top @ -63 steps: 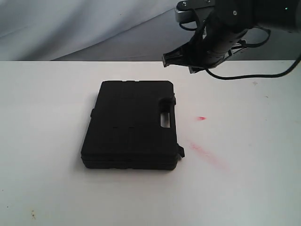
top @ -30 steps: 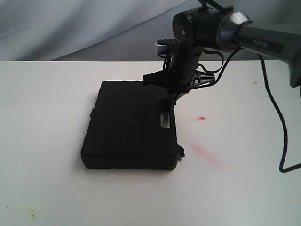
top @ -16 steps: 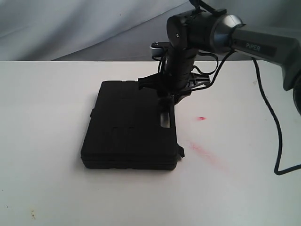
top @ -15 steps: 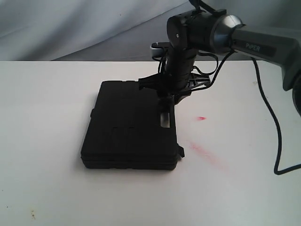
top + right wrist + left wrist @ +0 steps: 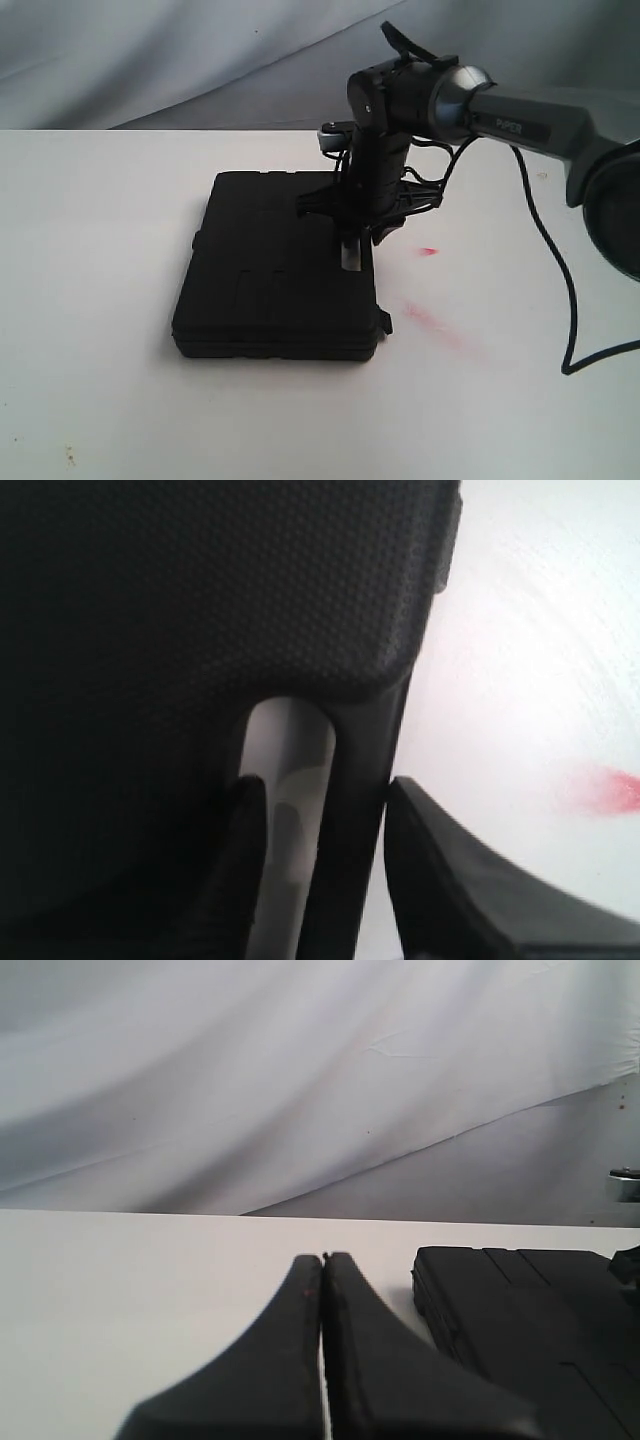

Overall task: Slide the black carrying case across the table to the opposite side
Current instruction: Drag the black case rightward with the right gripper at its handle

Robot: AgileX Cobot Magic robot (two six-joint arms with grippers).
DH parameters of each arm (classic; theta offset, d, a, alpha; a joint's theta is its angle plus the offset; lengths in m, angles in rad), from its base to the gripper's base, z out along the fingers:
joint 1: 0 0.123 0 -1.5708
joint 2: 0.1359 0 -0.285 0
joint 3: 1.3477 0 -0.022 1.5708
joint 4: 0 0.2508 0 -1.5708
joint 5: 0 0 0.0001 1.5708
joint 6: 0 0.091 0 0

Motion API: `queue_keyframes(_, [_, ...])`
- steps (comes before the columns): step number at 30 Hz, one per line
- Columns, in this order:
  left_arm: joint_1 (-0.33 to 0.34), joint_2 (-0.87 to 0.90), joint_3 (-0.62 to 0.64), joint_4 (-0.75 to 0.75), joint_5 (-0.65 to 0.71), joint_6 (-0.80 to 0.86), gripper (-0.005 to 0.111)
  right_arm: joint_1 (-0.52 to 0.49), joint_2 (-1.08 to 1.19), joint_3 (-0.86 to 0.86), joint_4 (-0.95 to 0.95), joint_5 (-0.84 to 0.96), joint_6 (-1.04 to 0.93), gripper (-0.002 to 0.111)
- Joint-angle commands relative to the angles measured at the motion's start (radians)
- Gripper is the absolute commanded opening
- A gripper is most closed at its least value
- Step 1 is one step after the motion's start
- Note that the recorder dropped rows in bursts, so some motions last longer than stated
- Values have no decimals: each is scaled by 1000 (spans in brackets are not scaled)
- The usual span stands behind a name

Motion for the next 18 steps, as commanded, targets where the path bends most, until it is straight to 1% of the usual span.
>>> queue_keyframes(1, [2,-5,5,1,-2,-1,0,1,14,-3,3,-31,-7,37])
queue_keyframes(7, [2,-5,5,1,-2,-1,0,1,56,-3,3,-50,-7,35])
queue_keyframes(15, [2,-5,5,1,-2,-1,0,1,59,-3,5,-56,-7,18])
queue_keyframes(18, [2,-5,5,1,-2,-1,0,1,59,-3,5,-56,-11,7])
